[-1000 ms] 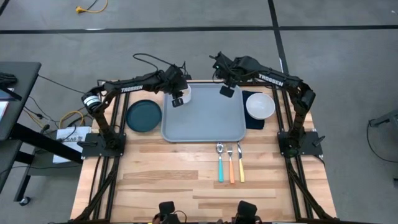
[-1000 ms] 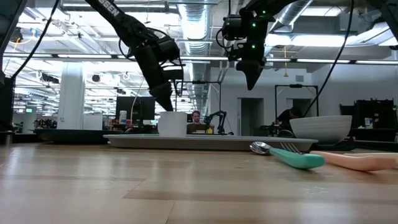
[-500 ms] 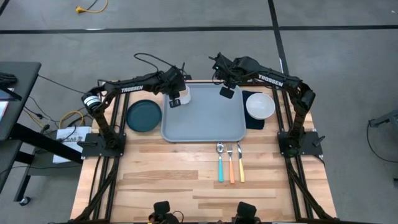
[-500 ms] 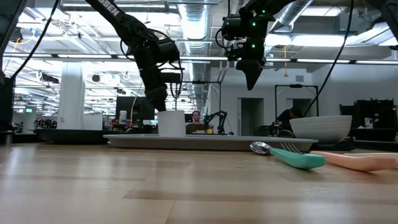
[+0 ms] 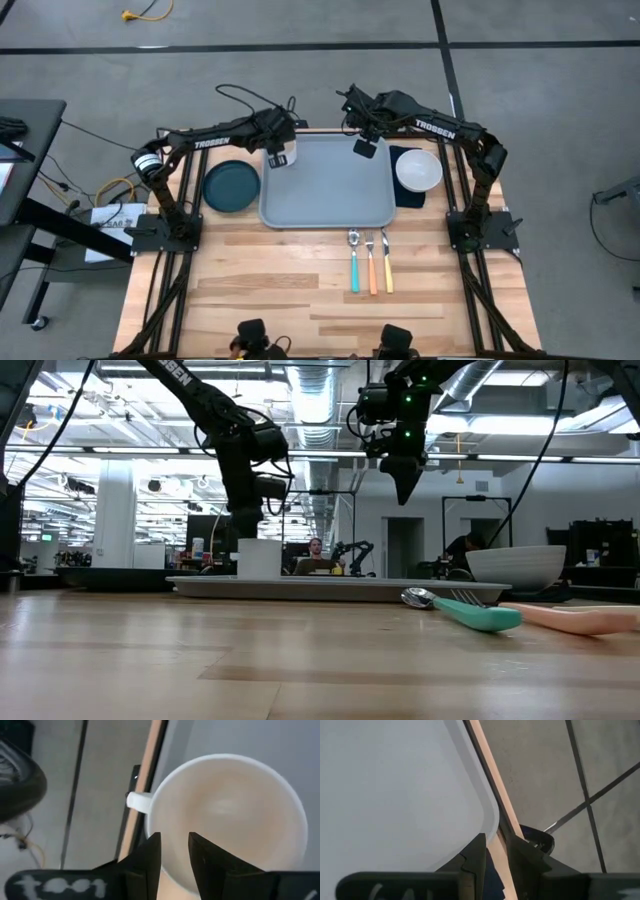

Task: Set up tray
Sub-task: Put the white mug on the gray tray

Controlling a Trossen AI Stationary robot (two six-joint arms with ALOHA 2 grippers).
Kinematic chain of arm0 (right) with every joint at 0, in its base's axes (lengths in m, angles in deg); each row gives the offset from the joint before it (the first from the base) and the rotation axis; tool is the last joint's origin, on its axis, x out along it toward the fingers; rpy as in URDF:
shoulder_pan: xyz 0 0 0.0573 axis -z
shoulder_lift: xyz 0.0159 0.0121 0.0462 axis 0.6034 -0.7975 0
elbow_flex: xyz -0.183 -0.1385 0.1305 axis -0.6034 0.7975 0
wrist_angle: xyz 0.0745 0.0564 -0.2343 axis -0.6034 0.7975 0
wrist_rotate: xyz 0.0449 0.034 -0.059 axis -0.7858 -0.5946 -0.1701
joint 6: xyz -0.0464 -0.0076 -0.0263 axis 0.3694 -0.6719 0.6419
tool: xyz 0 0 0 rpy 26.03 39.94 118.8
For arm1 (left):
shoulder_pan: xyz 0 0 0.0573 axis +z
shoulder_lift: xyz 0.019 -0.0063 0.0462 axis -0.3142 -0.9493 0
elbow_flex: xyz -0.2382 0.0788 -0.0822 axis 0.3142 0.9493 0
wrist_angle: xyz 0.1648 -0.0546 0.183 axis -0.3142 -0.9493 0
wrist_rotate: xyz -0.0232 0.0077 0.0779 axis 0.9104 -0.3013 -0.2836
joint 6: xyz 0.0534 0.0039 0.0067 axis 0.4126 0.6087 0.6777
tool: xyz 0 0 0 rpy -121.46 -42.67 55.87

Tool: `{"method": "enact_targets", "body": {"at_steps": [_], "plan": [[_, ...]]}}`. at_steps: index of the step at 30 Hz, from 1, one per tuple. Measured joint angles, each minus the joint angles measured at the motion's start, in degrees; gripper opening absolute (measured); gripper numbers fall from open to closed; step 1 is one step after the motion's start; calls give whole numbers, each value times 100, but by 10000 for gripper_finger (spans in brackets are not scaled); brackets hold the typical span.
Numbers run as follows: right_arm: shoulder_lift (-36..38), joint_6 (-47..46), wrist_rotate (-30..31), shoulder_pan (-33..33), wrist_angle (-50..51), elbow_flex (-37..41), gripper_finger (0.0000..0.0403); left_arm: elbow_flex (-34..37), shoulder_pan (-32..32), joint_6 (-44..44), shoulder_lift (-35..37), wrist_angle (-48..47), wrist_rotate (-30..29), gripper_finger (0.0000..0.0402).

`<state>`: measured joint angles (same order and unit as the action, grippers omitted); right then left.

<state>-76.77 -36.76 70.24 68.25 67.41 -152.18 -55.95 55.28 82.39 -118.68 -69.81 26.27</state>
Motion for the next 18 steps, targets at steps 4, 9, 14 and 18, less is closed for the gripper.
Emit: {"method": "enact_targets", "body": {"at_steps": [4, 9, 14, 18], "plan": [[0, 2, -1, 0, 0, 0, 71, 0, 1, 1, 0, -33, -205, 91], [0, 4, -2, 0, 0, 0, 71, 0, 1, 1, 2, -145, -308, 91], [0, 11, -2, 0, -1, 0, 71, 0, -13, -5, 7, -156, -310, 91], [0, 13, -2, 0, -2, 0, 71, 0, -52, -100, 20, -156, -304, 91]]}}
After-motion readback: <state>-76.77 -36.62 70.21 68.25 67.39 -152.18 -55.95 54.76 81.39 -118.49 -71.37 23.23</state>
